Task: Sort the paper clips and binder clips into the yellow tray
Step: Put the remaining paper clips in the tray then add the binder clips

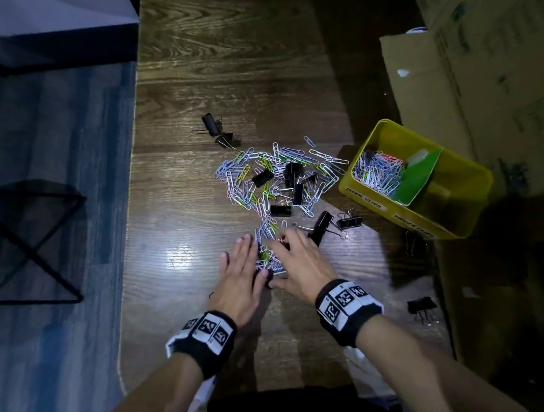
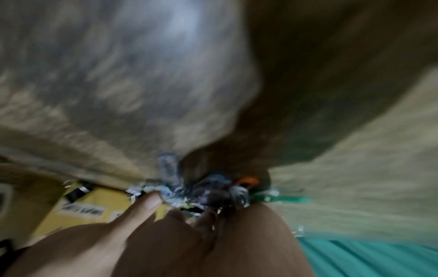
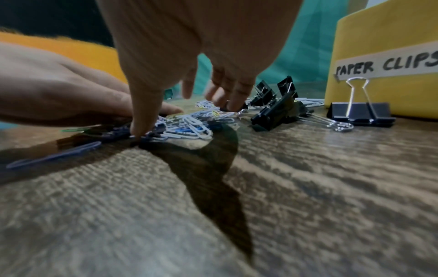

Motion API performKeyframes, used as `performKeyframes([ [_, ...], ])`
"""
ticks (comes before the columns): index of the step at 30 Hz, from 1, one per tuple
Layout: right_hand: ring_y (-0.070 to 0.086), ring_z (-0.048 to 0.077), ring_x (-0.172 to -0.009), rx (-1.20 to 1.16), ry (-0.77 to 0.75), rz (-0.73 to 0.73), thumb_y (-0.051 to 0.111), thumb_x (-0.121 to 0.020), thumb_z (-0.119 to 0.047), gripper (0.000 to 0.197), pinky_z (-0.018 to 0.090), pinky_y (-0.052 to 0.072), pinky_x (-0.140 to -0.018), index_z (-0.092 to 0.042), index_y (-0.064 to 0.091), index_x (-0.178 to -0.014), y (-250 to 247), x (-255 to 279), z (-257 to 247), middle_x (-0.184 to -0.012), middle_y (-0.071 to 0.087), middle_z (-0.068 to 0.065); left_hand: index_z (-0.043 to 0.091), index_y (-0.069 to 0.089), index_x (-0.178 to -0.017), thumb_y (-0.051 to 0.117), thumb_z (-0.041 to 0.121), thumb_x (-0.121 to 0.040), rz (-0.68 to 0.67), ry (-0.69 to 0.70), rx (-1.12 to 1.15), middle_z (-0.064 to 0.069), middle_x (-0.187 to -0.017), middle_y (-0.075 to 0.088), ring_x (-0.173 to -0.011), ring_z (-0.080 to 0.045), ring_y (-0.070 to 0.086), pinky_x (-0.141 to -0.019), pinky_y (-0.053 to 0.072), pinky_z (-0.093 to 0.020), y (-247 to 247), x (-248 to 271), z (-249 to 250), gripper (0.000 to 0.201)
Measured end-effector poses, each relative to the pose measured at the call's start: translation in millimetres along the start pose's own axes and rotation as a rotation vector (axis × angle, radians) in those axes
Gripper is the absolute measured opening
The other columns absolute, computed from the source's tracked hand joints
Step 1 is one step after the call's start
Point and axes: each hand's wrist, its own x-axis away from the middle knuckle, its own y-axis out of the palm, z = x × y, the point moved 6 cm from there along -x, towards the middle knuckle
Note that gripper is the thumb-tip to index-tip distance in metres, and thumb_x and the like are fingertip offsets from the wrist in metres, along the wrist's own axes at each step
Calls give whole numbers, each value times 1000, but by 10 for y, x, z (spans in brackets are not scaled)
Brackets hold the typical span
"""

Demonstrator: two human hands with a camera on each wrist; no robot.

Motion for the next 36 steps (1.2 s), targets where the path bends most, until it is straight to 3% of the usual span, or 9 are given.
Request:
performKeyframes([
  [2,35,29,-125,47,59,-55,75,-72,-42,83,43,40,-103,-20,33,-140,51,9,29,-137,36,12,17,11,-147,14,62,-87,1,37,30,1,-155,-3,-142,-10,-7,-118,1,-37,-43,-22,60,75],
  [4,28,29,-130,69,84,-111,69,-79,-42,78,43,38,-105,-20,30,-143,73,12,27,-140,33,10,21,26,-144,39,61,-84,84,44,-2,-5,-153,21,-140,-20,21,-114,23,-41,-228,-28,23,74],
  [7,26,28,-133,35,83,-144,63,-85,-36,65,43,35,-106,-19,37,-141,73,4,18,-140,38,7,30,42,-133,66,57,-71,74,-74,-113,-6,-135,41,-115,-27,43,-94,44,-44,-418,-39,-54,71],
  [13,40,27,-125,-55,95,-142,54,-93,-19,38,38,42,-98,-12,53,-130,58,-3,50,-123,54,9,16,65,-111,73,21,-77,43,-65,94,-5,-109,55,-95,-22,59,-86,38,-19,-381,-119,46,35],
  [20,61,23,-107,-208,170,-70,56,-94,-18,36,25,44,-94,-17,56,-130,-52,59,192,-129,59,9,13,70,-84,75,18,-75,-44,-95,169,1,-81,67,-74,-15,61,-72,45,-22,-481,-182,-33,11],
  [25,67,23,-92,-447,273,15,65,-88,-15,28,34,52,-93,-18,68,-115,-51,116,351,-121,65,8,14,63,-71,74,1,-73,-144,-314,635,2,-56,67,-50,-7,64,-52,52,-19,-502,-148,-210,17],
  [28,69,20,-89,-665,347,130,72,-81,-10,25,32,54,-90,-10,72,-106,-127,175,478,-104,69,7,5,63,-72,69,-7,-74,-144,-320,827,1,-52,67,-47,-6,61,-51,52,-16,-630,-134,-208,14],
  [32,67,8,-81,-950,424,278,78,-74,-10,27,11,51,-78,-9,73,-100,-333,307,590,-101,71,5,7,68,-71,70,-8,-71,-118,-301,906,-4,-56,67,-47,-12,61,-53,55,-21,-859,-176,-193,15],
  [36,68,7,-76,-1107,353,483,78,-69,1,28,18,54,-78,-17,73,-90,-731,501,599,-91,72,7,4,68,-75,69,-11,-69,-98,-215,950,-5,-61,69,-51,-11,63,-52,54,-20,-1147,-360,150,16],
])
